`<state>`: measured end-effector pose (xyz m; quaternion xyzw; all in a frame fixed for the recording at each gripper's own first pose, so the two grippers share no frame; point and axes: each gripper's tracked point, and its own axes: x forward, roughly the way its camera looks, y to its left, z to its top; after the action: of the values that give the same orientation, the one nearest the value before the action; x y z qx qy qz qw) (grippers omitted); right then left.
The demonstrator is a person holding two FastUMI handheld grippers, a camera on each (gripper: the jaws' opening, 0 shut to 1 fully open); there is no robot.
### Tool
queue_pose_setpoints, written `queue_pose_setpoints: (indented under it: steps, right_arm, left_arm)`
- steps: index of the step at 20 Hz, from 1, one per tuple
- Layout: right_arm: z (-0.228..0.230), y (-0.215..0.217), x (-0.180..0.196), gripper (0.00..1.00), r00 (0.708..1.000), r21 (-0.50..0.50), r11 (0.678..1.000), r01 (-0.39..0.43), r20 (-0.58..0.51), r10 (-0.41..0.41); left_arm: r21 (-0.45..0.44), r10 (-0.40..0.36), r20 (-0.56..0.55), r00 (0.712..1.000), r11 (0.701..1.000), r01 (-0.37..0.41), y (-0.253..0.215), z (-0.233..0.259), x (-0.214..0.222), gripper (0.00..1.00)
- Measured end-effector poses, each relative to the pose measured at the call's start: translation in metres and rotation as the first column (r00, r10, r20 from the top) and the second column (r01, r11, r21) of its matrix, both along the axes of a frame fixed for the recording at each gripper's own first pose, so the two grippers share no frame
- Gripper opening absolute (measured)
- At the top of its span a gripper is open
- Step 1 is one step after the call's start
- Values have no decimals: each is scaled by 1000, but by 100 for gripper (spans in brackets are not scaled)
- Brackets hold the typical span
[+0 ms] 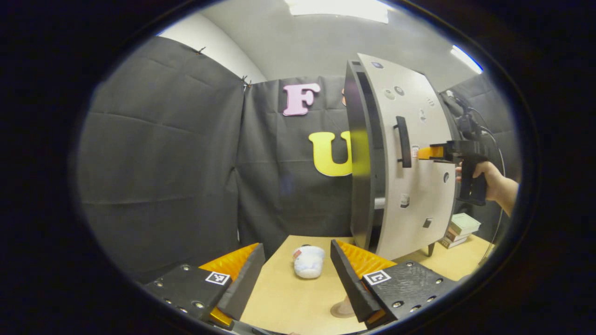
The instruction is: Open the cabinet door with the right hand, grasp the bottle in the cabinet with the left hand and place it on the coaster, then close the cabinet door with the right hand.
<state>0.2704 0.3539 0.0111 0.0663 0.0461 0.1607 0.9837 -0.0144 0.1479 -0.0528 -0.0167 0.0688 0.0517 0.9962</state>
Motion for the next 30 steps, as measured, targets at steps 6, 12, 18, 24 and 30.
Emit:
queue_pose_setpoints:
  steps: [6,12,18,24,30]
  right_arm:
    - [9,1,-9,89,1000,-28,1000,-4,23,5]
    - [30,-44,-65,94,997,-70,997,-22,70,27]
    - [42,-109,-113,94,994,-138,990,20,105,-6]
    - [28,-163,-143,94,994,-144,988,52,99,-38]
    - [-2,-211,-166,94,994,-154,983,99,67,-89]
  left_arm:
    - [-13,-47,6,999,999,47,-25,4,17,87]
    - [-15,-92,43,995,996,92,-56,31,40,87]
    - [-37,-149,54,987,988,151,-97,50,63,87]
    - [-46,-199,85,976,978,204,-131,67,75,87]
    - [-22,-209,106,972,977,212,-143,78,83,86]
